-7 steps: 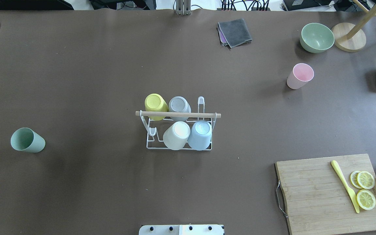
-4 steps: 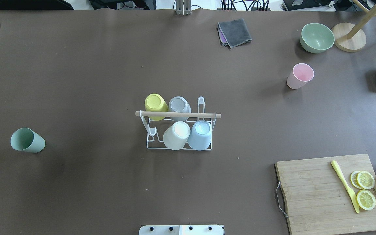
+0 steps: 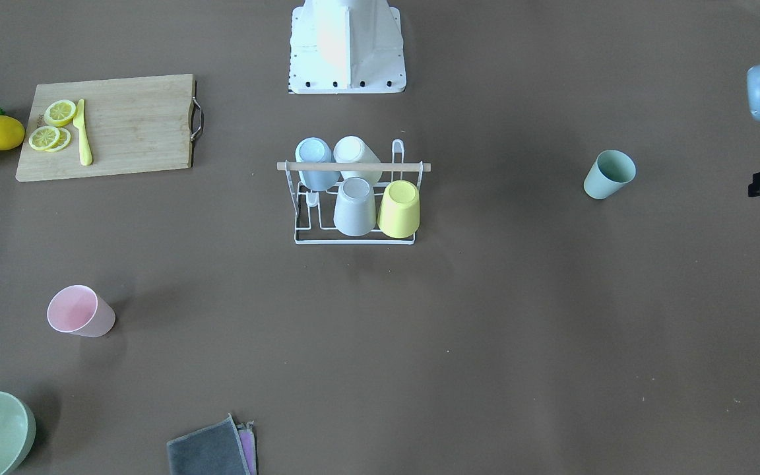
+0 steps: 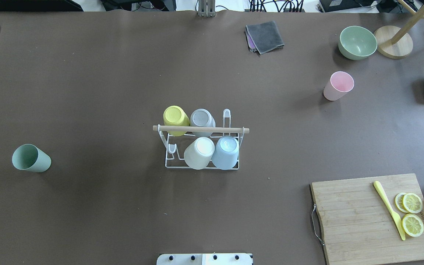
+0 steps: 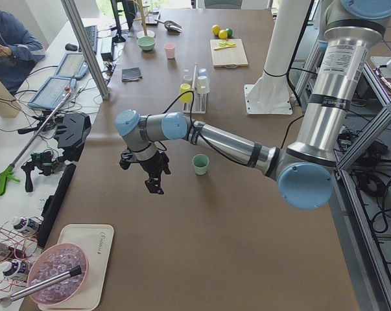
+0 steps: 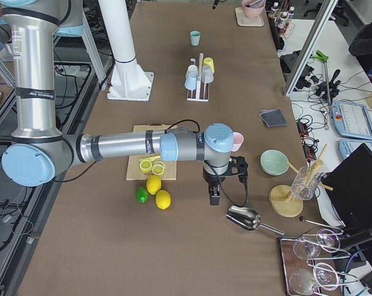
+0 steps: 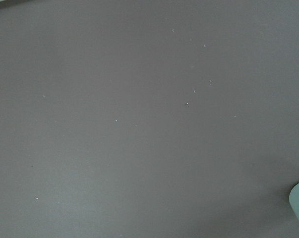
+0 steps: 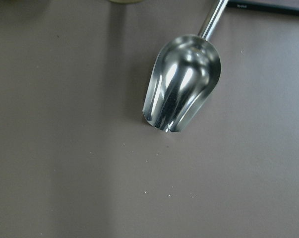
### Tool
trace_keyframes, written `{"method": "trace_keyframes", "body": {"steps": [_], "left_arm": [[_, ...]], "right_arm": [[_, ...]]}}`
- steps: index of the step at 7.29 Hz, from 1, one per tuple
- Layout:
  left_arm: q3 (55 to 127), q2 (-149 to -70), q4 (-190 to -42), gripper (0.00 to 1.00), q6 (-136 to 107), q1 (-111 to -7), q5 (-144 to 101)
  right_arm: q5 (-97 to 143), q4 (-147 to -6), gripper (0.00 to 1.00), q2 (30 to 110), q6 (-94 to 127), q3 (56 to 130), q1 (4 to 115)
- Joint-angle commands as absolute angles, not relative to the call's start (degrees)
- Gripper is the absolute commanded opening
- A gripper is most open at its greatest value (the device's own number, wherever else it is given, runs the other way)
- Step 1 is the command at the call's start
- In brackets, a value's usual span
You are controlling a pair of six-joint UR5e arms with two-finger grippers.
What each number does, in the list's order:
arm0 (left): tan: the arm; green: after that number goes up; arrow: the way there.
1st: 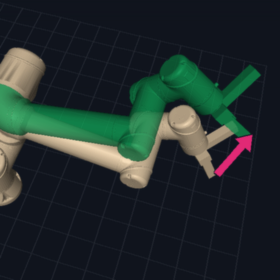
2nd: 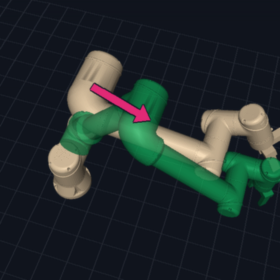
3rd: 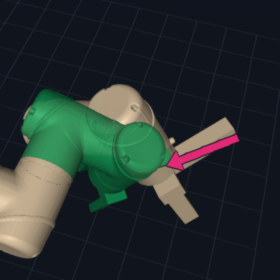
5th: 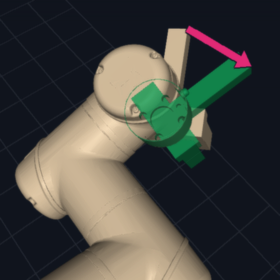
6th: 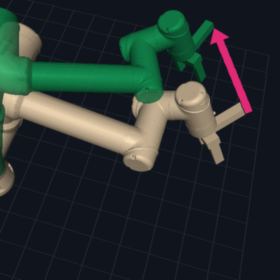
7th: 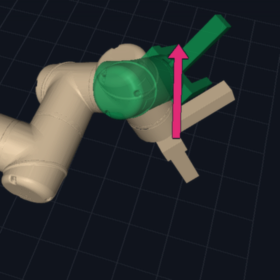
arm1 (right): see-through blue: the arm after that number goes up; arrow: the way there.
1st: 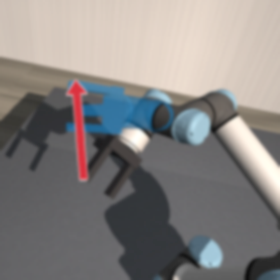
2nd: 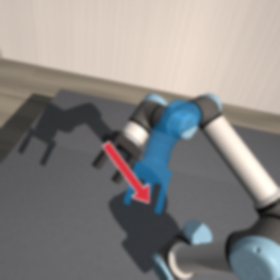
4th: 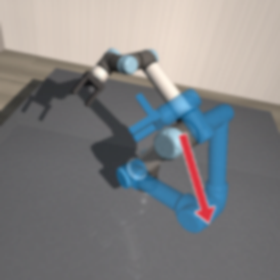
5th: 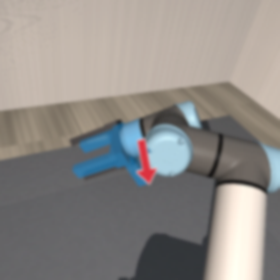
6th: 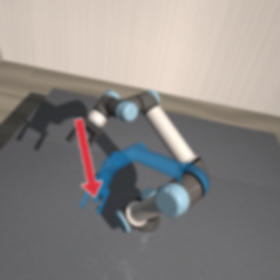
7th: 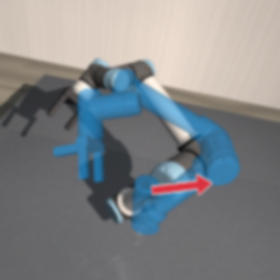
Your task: Place cup on cup holder
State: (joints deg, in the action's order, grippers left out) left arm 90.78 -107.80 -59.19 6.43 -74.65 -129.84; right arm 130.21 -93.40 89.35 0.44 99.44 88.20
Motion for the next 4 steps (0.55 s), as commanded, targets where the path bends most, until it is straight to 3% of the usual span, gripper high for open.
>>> {"method": "trace_keyframes", "body": {"steps": [1,4], "left_arm": [[83.4,-114.1,-54.8,0.97,6.5,-68.8,-129.7],[77.2,-120.8,-49.3,0.97,7.0,-65.1,-129.9]], "right_arm": [[130.3,-93.4,1.0,83.8,0.9,98.9,86.0],[130.1,-93.3,1.0,75.3,11.5,95.4,77.3]]}}
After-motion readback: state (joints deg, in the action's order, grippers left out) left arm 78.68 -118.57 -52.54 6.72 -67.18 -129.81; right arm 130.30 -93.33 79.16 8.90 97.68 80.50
